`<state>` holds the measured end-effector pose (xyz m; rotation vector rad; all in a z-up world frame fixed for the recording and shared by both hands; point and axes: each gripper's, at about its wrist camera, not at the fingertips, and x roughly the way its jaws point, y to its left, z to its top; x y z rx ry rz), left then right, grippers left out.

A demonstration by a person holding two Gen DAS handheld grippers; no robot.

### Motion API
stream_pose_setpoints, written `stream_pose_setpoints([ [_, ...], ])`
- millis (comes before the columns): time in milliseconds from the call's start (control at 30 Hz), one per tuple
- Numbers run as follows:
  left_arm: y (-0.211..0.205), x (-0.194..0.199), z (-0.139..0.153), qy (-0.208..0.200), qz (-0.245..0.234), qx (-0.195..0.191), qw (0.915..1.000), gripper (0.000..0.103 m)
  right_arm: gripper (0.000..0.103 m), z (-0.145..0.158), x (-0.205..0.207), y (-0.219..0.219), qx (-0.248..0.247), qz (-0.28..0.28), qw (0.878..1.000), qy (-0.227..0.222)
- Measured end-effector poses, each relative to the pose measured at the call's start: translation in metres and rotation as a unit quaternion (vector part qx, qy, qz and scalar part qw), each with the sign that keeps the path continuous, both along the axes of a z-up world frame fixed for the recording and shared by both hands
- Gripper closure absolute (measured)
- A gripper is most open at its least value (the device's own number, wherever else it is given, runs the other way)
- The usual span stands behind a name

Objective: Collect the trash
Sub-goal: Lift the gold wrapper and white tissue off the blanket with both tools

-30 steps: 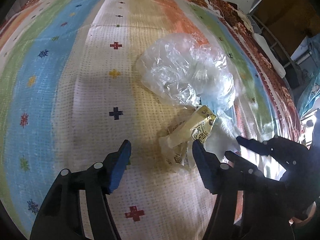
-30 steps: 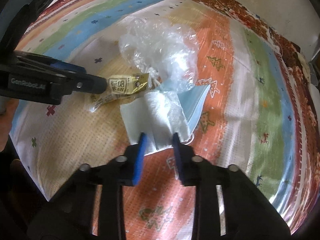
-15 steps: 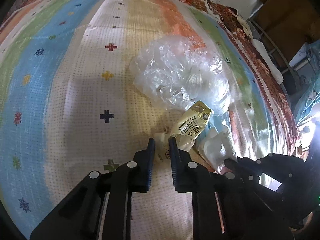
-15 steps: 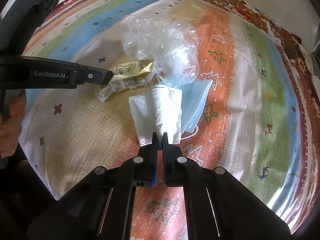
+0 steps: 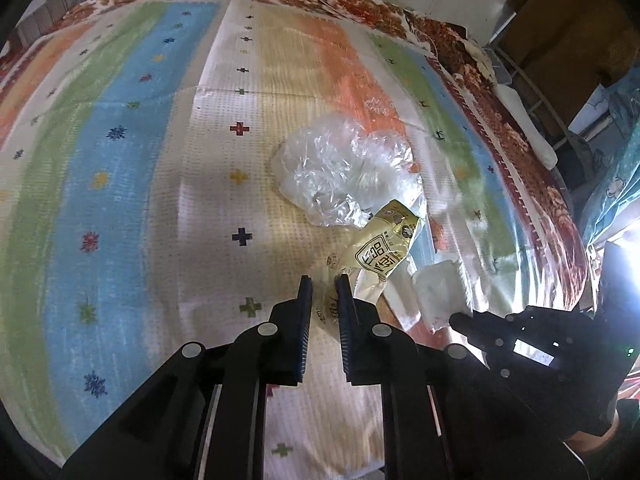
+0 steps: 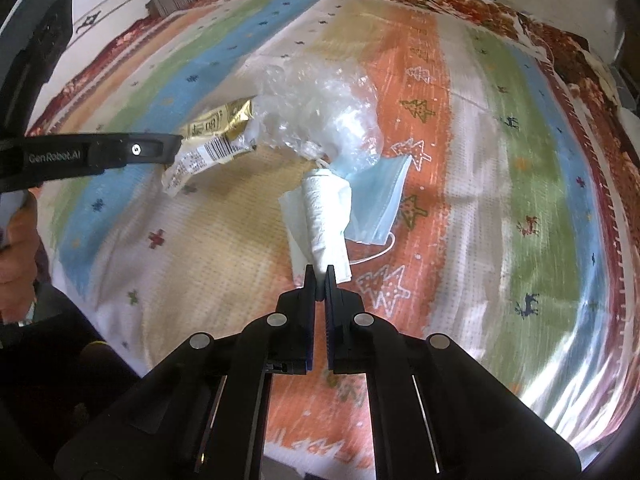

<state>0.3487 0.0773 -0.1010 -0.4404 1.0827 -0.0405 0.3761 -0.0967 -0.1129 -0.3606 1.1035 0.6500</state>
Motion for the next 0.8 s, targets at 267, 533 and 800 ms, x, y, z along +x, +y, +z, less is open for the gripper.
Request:
stream_pose_setpoints([
  [267,0.000,-0.024,0.033,-0.031,-0.001,-0.012,0.9994,0.091,0.100,0.025,-0.019,0.005,0.022,0.008,1.000,-0.008],
  [533,-0.002,-0.050,0.057,-0.044,-0.001,-0.004,0.9990,0.091,0.100,0.049,-0.046,0.010,0.045,0.014,0.999,-0.024],
  [800,0.008,-0.071,0.074,-0.051,0.015,0.001,0.9986,0.091,0.100,0.075,-0.071,0.008,0.068,0.009,0.997,-0.046],
])
